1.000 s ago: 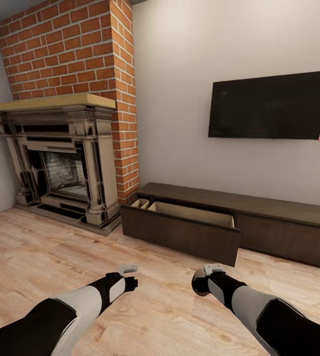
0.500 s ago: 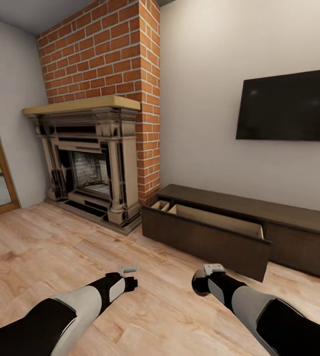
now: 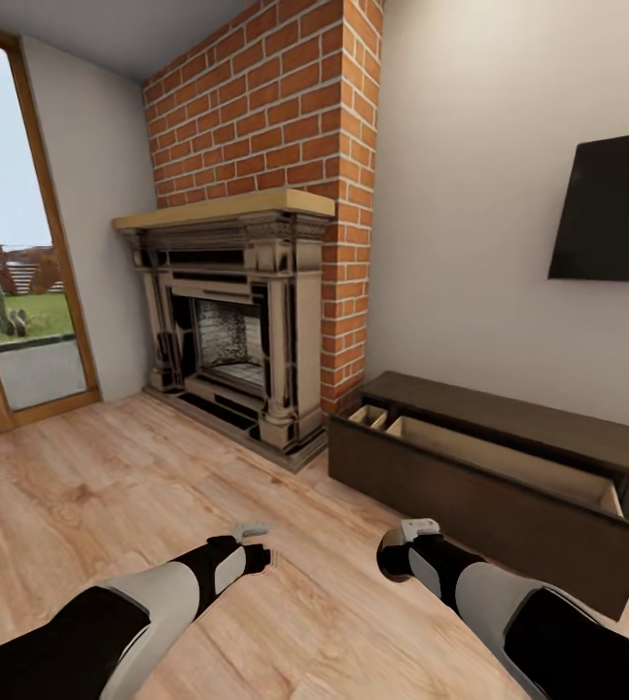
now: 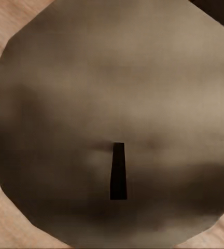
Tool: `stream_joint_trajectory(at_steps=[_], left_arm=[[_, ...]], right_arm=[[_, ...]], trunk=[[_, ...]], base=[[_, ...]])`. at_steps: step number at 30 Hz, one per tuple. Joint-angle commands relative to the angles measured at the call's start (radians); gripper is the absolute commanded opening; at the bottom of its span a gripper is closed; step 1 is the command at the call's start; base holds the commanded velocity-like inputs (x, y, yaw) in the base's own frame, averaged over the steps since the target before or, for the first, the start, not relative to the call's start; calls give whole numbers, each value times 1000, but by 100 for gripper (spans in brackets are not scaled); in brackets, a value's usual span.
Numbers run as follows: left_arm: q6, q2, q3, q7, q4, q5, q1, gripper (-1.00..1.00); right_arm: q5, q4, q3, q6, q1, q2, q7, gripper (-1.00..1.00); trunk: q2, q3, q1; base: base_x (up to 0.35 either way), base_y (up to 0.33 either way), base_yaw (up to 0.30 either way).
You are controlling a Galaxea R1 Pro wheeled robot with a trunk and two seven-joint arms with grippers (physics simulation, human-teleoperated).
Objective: Place each of the two pumpkins and all three candles from the living room inside a cabinet in the living room (use any cabinet), then make sure every cabinet is closed, and position the cauldron so it is next to a table in the living room.
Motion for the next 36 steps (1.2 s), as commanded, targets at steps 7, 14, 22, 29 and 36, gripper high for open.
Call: stream_joint_trajectory(at_steps=[7,14,22,29,36], left_arm=[[2,-1,-8,2,1,10,-1,100],[2,-1,-8,2,1,9,-1,100],[2,-1,-8,2,1,10,-1,100],[2,-1,-8,2,1,9,-1,100],[2,-1,-8,2,1,10,-1,100]], right_arm=[[-9,-1,10,4,-1,0,-4,-100],[-8,-1,10,4,-1,0,-4,-100],[-8,-1,10,4,-1,0,-4,-100],[-8,-1,10,4,-1,0,-4,-100],[-8,-1,10,4,-1,0,-4,-100]], trunk=[[0,1,0],[0,-4,0],[0,-13,0],[0,-18,0],[0,-22,0]], base=[[257,186,276],[253,181,266],[36,25,229],[0,0,100],[0,0,67]])
